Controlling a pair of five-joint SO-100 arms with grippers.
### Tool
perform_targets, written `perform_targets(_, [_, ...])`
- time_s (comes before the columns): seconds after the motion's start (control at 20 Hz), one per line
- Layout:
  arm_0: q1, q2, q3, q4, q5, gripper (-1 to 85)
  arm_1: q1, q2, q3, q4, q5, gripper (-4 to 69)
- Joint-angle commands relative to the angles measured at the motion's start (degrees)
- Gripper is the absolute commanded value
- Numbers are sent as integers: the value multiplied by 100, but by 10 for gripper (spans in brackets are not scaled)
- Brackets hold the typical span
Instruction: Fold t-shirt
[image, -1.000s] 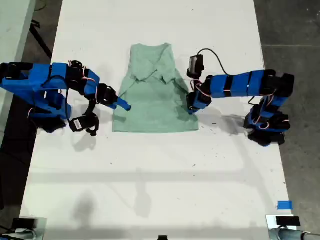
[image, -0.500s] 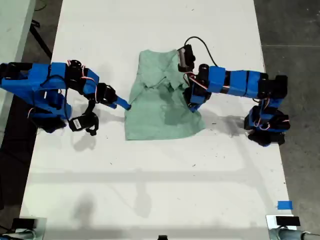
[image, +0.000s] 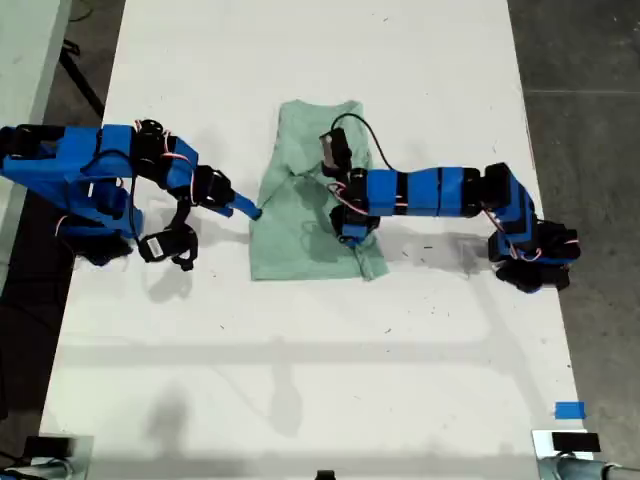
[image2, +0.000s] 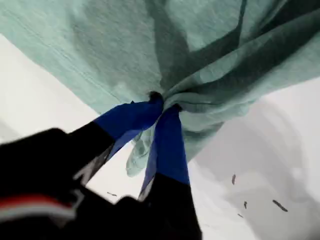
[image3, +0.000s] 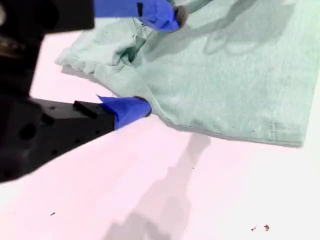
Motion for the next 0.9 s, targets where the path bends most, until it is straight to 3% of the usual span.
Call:
perform_targets(0.0, [-79,211,-26,-35,-26,278,-141,-185,-510,-237,237,72])
perform_targets(0.05, [-79,220,-26,-18,-26,278,-132,-176,-712,105,290,255])
perform_targets(0.1, [-70,220,-26,9,-44,277,-88,-9,-870,457,220,362])
perform_targets(0.2, [-35,229,-26,18,-53,276,9,765,-835,853,9,342])
perform_targets(0.6, [299,88,97,79,-466,278,615,4307,1521,879,-325,277])
perform_targets(0.85, [211,-606,387,-659,-677,281,703,4720,2268,853,-220,263])
